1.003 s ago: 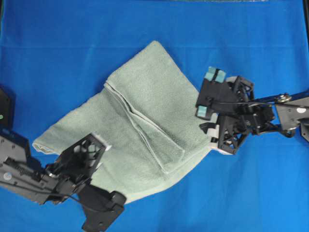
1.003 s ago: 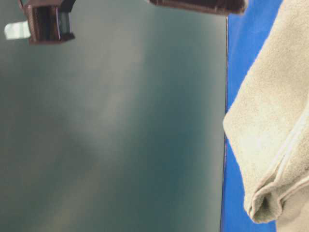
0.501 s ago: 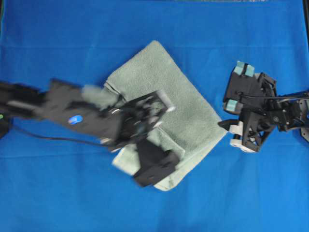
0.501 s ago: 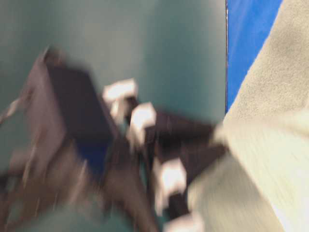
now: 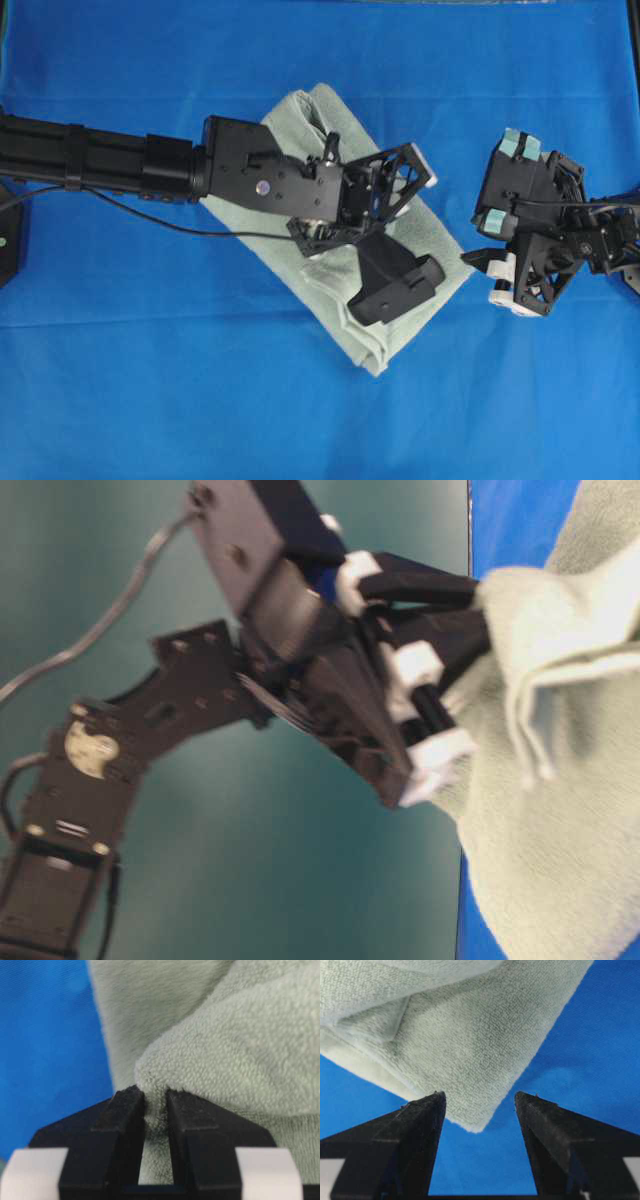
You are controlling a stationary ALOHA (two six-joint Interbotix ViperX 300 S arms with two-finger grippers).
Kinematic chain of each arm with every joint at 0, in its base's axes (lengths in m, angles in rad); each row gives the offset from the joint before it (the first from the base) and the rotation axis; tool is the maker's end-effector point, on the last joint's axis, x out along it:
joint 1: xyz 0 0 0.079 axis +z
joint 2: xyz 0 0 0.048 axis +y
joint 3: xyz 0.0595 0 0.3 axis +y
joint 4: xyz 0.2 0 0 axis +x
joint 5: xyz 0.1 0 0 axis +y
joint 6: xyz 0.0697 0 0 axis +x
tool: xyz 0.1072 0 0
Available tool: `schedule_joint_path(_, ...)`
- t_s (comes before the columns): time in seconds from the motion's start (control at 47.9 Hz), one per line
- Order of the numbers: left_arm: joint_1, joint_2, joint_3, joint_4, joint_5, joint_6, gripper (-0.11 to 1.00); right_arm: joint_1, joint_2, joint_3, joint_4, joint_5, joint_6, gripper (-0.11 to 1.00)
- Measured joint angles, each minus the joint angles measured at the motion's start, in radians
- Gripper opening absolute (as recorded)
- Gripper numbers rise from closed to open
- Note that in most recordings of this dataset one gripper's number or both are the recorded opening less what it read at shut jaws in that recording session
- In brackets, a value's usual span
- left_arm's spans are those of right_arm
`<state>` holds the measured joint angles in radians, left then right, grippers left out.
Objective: Fold a bath towel.
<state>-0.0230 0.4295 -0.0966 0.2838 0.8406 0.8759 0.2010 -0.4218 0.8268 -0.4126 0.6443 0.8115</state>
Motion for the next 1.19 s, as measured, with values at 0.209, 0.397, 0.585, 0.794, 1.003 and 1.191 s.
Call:
schedule_joint_path(0.209,0.018,-0.029,0.080,-0.080,-0.109,-0.149,0.12,0.000,0.000,0.000,-0.005,-0.003,0.000,0.61)
schedule_joint_path(0.397,0.072,-0.064,0.143,-0.138,-0.249,-0.391,0.63,0.000,0.000,0.000,-0.006,-0.005,0.002,0.61)
schedule_joint_path(0.585,0.089,-0.103,0.239,-0.141,-0.457,-0.604,0.88,0.002,0.000,0.000,-0.006,-0.005,0.002,0.61)
schedule_joint_path(0.794,0.092,-0.196,0.356,-0.141,-0.540,-0.715,0.87,0.002,-0.034,0.000,-0.020,-0.005,-0.002,0.61)
schedule_joint_path(1.003,0.060,-0.405,0.486,-0.141,-0.565,-0.784,0.87,0.002,-0.124,-0.015,-0.101,-0.023,-0.003,0.61)
schedule_joint_path(1.191,-0.005,-0.647,0.591,-0.141,-0.627,-0.850,0.86,0.002,-0.187,-0.020,-0.179,-0.061,-0.006,0.60)
